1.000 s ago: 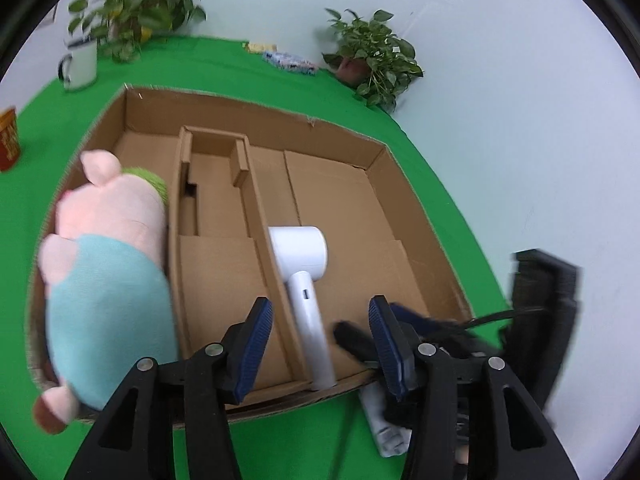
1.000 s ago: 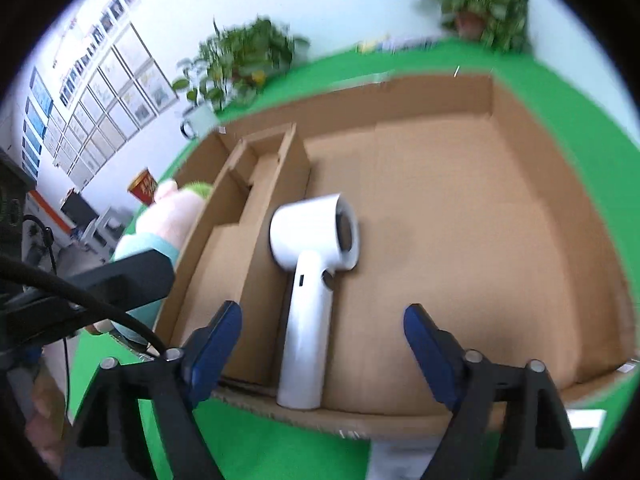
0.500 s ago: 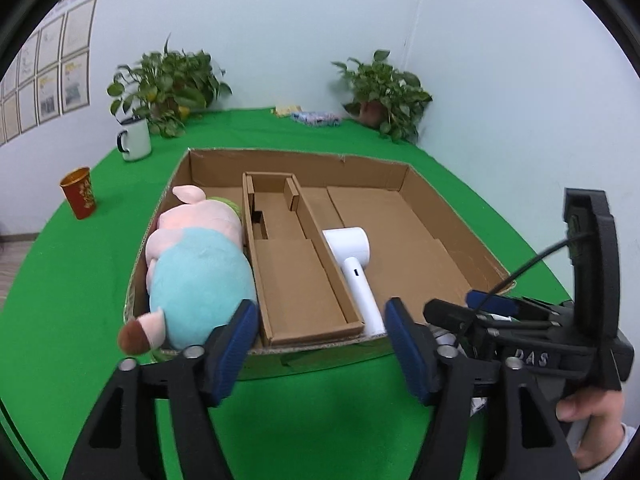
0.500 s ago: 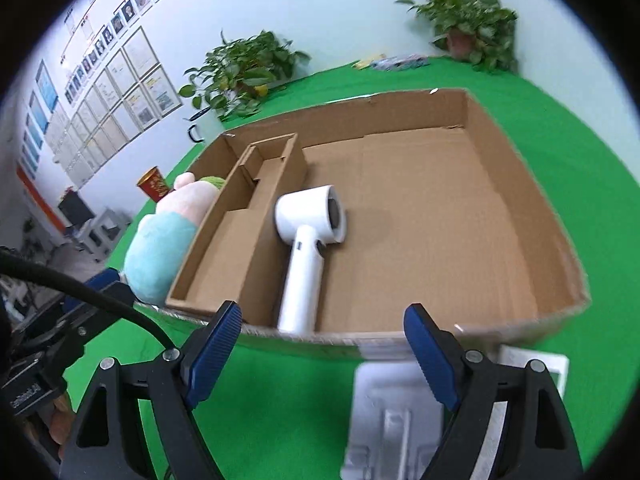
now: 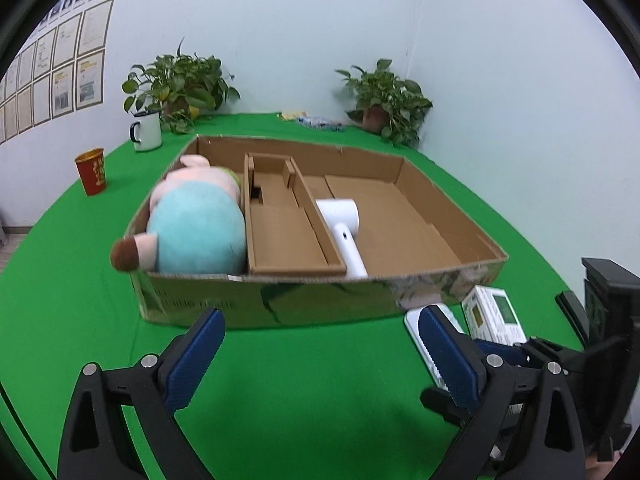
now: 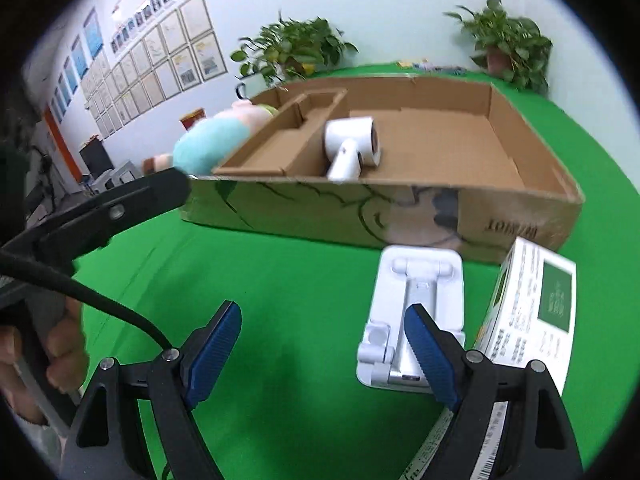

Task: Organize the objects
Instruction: 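Withdraw the right gripper and move it to the white phone stand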

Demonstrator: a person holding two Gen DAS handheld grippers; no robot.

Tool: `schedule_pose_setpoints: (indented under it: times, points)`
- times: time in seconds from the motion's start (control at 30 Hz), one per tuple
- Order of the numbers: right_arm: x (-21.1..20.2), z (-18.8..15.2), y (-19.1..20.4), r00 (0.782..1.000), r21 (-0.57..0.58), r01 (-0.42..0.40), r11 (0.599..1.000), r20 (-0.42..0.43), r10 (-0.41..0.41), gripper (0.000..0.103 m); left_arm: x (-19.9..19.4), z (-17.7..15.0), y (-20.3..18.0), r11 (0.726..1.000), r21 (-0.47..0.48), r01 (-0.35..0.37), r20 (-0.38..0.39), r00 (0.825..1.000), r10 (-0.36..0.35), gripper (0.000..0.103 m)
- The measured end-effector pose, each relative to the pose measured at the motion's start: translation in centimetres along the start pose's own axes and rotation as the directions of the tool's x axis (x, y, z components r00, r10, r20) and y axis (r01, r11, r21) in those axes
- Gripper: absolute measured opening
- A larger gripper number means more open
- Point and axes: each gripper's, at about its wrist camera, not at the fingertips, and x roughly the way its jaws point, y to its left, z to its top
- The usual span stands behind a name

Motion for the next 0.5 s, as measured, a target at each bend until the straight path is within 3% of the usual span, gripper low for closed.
schedule_pose_setpoints:
  times: [0.27, 0.5]
  points:
    - [0.4, -0.8, -3.5, 0.992, 0.048, 0.118, 0.992, -0.041, -0.116, 0.084, 1.0, -1.3, -0.2, 1.0, -0.007, 0.016, -0.039, 0.999, -0.016, 0.098]
    - [2.1, -0.7, -2.3, 0.986, -0.015, 0.148, 0.989, -0.074, -0.148, 0.083, 2.7, -1.4, -0.9, 0.998, -0.008, 0.066, -0.083, 0.994, -0.066, 0.098]
